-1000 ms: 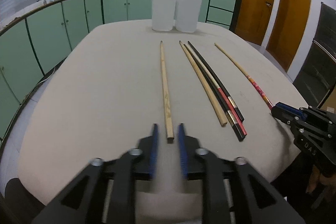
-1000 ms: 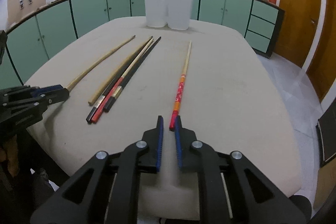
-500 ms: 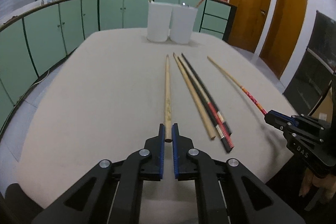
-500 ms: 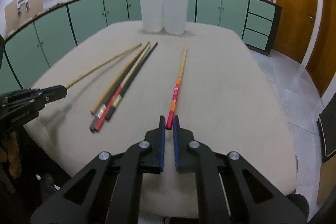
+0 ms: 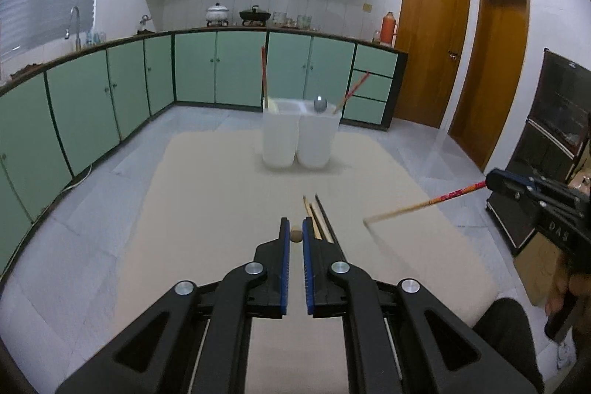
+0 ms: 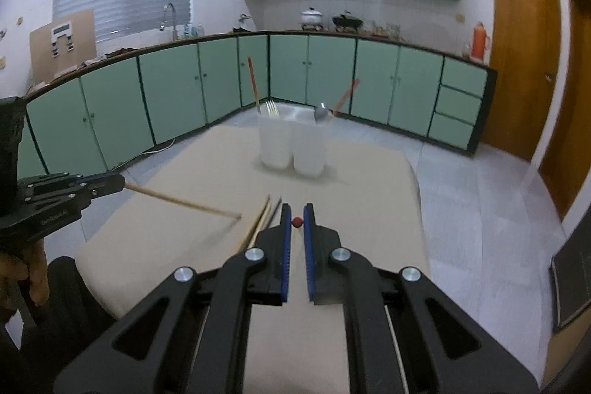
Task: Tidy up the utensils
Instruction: 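Lift and carry both held chopsticks over the white holder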
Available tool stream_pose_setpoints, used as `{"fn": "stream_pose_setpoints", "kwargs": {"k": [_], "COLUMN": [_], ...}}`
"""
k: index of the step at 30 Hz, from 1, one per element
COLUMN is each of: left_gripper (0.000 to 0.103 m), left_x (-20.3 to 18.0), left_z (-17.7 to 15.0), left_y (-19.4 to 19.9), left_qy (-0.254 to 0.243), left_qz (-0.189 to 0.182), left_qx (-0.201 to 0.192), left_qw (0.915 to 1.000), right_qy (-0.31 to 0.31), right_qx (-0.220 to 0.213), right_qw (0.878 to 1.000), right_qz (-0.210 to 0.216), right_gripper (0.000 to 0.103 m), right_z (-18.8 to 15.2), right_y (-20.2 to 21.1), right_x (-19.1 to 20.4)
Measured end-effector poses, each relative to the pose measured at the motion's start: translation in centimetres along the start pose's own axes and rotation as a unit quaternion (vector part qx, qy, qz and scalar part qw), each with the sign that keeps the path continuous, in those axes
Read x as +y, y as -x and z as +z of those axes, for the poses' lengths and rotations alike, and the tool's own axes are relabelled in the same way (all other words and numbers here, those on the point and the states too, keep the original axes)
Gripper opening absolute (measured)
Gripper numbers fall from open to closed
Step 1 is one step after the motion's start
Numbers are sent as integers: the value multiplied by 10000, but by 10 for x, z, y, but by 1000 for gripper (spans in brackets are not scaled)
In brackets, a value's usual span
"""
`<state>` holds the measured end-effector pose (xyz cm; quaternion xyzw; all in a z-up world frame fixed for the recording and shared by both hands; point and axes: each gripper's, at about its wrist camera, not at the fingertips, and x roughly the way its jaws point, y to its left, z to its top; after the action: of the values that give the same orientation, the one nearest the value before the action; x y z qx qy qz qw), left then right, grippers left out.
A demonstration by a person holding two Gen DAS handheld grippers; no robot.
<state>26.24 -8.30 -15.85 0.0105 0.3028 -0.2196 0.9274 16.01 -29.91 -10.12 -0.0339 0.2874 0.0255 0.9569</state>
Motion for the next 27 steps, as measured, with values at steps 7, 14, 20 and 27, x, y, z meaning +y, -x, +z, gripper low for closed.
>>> {"fn": "stream_pose_setpoints", "kwargs": {"k": [7, 14, 20, 27], "left_gripper": [7, 7, 7, 7], "left_x": [7, 16, 16, 8], "left_z": [49, 82, 106, 147], "left_y": [-14, -25, -32, -42], "left_qy": [-108, -131, -196, -432], "left_qz": [-194, -391, -532, -499], "left_qx": [127, 340, 442, 439], "left_qw": [9997, 9986, 9974, 9969], "right_qy": [368, 490, 509, 482], "right_qx": [430, 862, 1069, 1247], "right_qw": [9982, 9941, 9914, 9889], "right_qz": [204, 439, 566, 648], "right_gripper": [5, 5, 5, 5], "right_z": [51, 87, 113, 149], "right_y": [-30, -53, -58, -67], "right_x": [-3, -7, -12, -22]}}
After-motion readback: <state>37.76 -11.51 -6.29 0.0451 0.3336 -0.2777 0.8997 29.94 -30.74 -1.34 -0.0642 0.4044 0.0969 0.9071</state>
